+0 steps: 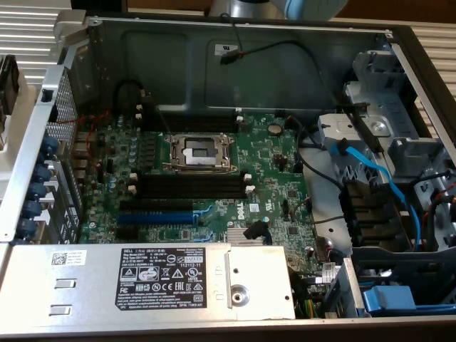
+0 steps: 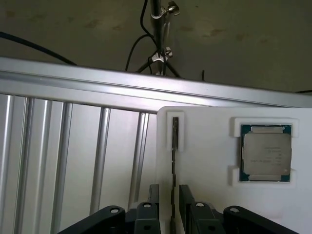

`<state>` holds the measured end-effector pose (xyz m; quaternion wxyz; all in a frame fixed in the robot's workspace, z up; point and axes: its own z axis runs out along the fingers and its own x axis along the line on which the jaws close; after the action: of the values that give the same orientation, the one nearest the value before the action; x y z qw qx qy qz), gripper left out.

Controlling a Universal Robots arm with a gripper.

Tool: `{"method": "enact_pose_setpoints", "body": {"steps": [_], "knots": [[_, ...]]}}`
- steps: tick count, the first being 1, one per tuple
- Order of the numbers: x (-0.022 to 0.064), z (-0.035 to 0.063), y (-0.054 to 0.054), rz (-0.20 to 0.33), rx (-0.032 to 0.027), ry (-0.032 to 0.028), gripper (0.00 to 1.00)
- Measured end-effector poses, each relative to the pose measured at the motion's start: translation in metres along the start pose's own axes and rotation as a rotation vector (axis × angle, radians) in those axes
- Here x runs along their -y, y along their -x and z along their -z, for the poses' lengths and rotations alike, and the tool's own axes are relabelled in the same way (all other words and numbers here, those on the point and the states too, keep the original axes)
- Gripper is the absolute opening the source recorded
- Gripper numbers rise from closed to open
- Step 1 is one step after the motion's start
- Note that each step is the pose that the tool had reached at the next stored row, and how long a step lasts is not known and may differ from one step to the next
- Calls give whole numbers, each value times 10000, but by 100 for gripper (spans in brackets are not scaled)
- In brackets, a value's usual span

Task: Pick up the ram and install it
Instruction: 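Pick up the ram and move it above insertion slot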

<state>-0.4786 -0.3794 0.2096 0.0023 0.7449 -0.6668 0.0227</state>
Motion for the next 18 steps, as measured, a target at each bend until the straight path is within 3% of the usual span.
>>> {"method": "enact_pose_setpoints", "body": {"steps": [8,11,14,18], "knots": [[25,-51,3,-117,84,28,31],[29,-56,1,-142,249,32,31],[28,-55,1,-145,300,43,31],[28,-56,0,-140,318,211,31]]}}
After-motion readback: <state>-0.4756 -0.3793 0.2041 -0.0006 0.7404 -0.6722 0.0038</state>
